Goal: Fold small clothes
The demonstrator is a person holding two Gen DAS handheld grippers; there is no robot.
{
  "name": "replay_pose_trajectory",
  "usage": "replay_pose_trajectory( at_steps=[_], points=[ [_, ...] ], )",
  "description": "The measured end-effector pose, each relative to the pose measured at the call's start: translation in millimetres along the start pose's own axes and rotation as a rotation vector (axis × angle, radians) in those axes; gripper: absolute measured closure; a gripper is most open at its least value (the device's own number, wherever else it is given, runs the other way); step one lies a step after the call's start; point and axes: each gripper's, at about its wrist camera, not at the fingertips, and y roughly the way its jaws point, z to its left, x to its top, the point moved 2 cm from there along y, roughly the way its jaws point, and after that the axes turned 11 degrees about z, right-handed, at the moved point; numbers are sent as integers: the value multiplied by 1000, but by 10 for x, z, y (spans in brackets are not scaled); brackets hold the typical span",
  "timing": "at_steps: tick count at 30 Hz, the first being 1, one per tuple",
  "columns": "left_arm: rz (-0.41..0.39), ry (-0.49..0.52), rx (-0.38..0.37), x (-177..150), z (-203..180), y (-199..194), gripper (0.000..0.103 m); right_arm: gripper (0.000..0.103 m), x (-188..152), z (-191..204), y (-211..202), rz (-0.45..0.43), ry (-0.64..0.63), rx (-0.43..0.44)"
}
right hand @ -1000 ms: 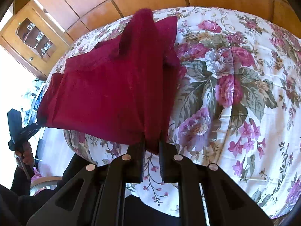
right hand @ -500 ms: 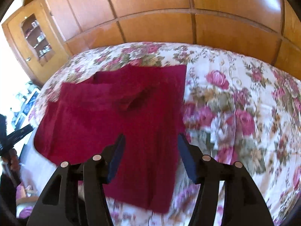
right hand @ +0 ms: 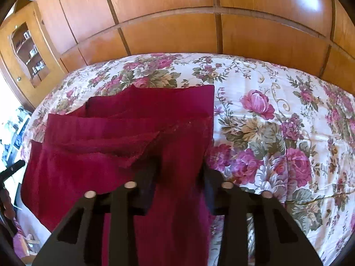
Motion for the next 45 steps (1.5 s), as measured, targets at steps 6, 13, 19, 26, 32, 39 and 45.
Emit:
replay_pose_trajectory(
  at_steps=[6, 13, 19, 26, 32, 39, 45],
  points=[
    [-11, 42, 22, 61, -127, 44, 61, 86, -39, 84, -29, -12, -56, -37],
    [-47, 96, 86, 54, -301, -13, 91, 91, -71, 205, -72, -26, -115, -59],
    [-73, 135, 123, 11, -413, -93, 103, 92, -125, 227, -194, -47, -129, -56],
    [-93, 148, 126, -36, -466, -165, 103, 92, -187, 226, -346, -71, -136, -50],
    [-78, 110, 115, -27, -404, -131, 103, 92, -218, 159, -278, -53, -101, -45],
    [-53, 10, 45, 13, -155, -59, 40, 91, -189, 144, -251, -41, -90, -45],
    [-20, 9, 4, 117, -152, 146, 43, 91, -182, 166, -246, -40, -95, -50]
  ],
)
